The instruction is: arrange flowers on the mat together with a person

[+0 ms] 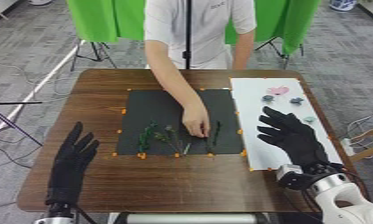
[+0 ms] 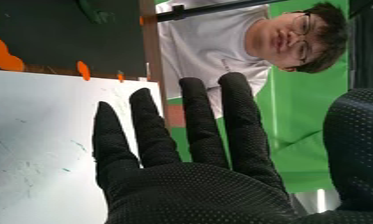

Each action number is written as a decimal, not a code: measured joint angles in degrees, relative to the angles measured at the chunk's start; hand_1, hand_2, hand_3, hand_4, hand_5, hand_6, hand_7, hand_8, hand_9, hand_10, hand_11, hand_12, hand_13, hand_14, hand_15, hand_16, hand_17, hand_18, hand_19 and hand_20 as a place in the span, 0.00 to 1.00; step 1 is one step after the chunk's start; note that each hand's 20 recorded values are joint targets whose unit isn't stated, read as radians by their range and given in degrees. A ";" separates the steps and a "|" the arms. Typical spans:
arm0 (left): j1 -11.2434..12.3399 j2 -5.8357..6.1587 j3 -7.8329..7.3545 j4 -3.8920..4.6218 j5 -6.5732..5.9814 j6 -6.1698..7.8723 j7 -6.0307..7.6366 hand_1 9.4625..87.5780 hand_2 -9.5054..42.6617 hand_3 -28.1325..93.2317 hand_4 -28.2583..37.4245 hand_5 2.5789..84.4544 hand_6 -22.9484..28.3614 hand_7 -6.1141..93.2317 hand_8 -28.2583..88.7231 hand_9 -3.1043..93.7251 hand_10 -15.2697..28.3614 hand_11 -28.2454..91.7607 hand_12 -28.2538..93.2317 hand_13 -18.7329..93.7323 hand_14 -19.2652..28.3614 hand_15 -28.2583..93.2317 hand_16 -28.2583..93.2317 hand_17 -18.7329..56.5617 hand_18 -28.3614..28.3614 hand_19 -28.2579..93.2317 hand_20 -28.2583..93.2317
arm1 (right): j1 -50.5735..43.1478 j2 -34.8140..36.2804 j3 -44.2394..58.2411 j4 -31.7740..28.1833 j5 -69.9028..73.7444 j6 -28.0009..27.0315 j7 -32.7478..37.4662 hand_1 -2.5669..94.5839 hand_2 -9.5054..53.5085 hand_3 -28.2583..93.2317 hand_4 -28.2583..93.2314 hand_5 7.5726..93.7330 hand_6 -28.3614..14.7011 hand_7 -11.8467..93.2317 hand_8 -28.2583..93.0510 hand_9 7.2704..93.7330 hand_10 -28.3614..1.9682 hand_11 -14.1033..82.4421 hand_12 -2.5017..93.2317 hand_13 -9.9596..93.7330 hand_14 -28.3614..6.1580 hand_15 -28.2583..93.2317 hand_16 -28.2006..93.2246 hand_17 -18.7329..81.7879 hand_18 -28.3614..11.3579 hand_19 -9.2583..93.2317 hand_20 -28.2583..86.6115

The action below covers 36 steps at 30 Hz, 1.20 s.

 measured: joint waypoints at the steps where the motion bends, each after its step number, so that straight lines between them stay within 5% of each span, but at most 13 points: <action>1: 0.00 0.00 0.00 0.00 0.00 0.01 -0.01 0.10 0.25 0.86 0.00 0.24 0.39 0.17 0.16 0.31 0.61 0.29 0.35 0.35 0.76 0.35 0.25 0.08 0.90 0.55 0.27 | 0.00 0.00 0.00 0.00 -0.04 0.00 0.01 0.17 0.30 0.80 0.02 0.38 0.71 0.21 0.16 0.37 0.56 0.19 0.19 0.35 0.23 0.26 0.50 0.20 0.11 0.33 0.40; 12: 0.02 0.34 0.15 -0.02 -0.11 0.28 0.02 0.10 0.26 0.85 0.00 0.24 0.40 0.17 0.16 0.31 0.62 0.29 0.35 0.35 0.76 0.35 0.25 0.08 0.90 0.55 0.27 | 0.00 0.13 0.37 -0.32 -1.56 0.72 0.13 0.18 0.27 0.80 0.02 0.38 0.71 0.21 0.16 0.38 0.53 0.19 0.20 0.39 0.23 0.28 0.50 0.20 0.10 0.38 0.42; 18: 0.01 0.62 0.24 -0.03 -0.20 0.53 0.15 0.10 0.26 0.86 0.00 0.24 0.40 0.17 0.16 0.31 0.62 0.29 0.35 0.35 0.76 0.35 0.25 0.08 0.90 0.55 0.27 | 0.59 1.53 0.46 -1.16 -9.92 2.76 1.94 0.22 0.20 0.80 0.04 0.34 0.71 0.22 0.16 0.36 0.40 0.23 0.23 0.42 0.28 0.50 0.43 0.22 0.08 0.53 0.49; 26: -0.01 1.38 0.64 -0.15 -0.43 1.17 0.31 0.11 0.26 0.86 0.00 0.24 0.40 0.17 0.16 0.30 0.62 0.29 0.35 0.35 0.76 0.35 0.25 0.08 0.90 0.55 0.27 | 8.44 9.35 -3.72 -0.63 -30.25 5.41 15.42 0.25 0.17 0.80 0.05 0.33 0.71 0.23 0.16 0.37 0.39 0.29 0.23 0.46 0.30 0.68 0.36 0.27 0.08 0.65 0.56; 36: -0.02 1.77 0.87 -0.28 -0.60 1.57 0.36 0.12 0.26 0.86 0.00 0.24 0.41 0.17 0.16 0.30 0.62 0.29 0.34 0.35 0.76 0.35 0.24 0.08 0.90 0.56 0.27 | 23.29 20.29 -15.66 4.17 -50.24 8.98 26.13 0.31 0.13 0.82 0.05 0.40 0.70 0.30 0.13 0.46 0.42 0.43 0.22 0.52 0.37 0.76 0.34 0.30 0.08 0.70 0.57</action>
